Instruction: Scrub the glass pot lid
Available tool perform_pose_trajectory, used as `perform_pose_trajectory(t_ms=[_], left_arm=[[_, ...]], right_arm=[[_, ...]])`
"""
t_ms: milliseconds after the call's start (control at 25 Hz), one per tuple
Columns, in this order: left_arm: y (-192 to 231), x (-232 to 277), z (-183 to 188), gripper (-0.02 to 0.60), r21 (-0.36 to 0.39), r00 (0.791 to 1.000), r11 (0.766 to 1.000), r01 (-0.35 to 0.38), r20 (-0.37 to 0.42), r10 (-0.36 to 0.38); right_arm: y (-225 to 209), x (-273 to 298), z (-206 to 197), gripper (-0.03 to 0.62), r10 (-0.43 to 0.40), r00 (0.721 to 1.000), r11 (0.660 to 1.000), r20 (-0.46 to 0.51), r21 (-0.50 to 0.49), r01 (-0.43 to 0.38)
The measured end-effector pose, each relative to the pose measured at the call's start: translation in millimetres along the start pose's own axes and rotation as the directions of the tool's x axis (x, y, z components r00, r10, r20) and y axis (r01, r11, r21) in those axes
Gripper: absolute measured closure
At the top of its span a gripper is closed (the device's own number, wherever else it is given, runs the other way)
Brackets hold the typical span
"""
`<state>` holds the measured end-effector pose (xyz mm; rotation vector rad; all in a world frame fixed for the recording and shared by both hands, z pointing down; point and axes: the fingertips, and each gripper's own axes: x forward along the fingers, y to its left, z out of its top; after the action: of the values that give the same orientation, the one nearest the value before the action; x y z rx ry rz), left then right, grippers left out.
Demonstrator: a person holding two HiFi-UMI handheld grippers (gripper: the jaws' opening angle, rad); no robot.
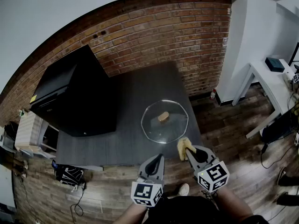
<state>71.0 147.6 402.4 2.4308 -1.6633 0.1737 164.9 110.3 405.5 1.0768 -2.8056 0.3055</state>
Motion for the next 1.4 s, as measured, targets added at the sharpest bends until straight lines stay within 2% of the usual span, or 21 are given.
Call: perform_pose_trajectory(t_ms=[720, 1120, 1400], left_arm=[[3.9, -0.9, 0.4, 0.548, 0.005, 1.000, 1.000, -0.023, -0.008, 0.023], [14.7, -4.2, 0.9, 0.548, 0.038, 0.998, 0.998, -0.059, -0.009, 0.060], [41.5, 16.1, -6.3, 0.548, 0.029, 0.999, 0.999, -0.029, -0.036, 0.030]], right_arm=[[1.8, 3.4, 3.7, 0.546, 0.024, 1.000, 1.000, 0.014, -0.019, -0.024], [-1.0, 11.5, -2.6, 0.546, 0.025, 1.000, 1.000, 0.004, 0.001, -0.025], [-5.1, 36.6, -4.4, 0.546, -0.002, 1.000, 1.000, -0.011, 0.009, 0.002]])
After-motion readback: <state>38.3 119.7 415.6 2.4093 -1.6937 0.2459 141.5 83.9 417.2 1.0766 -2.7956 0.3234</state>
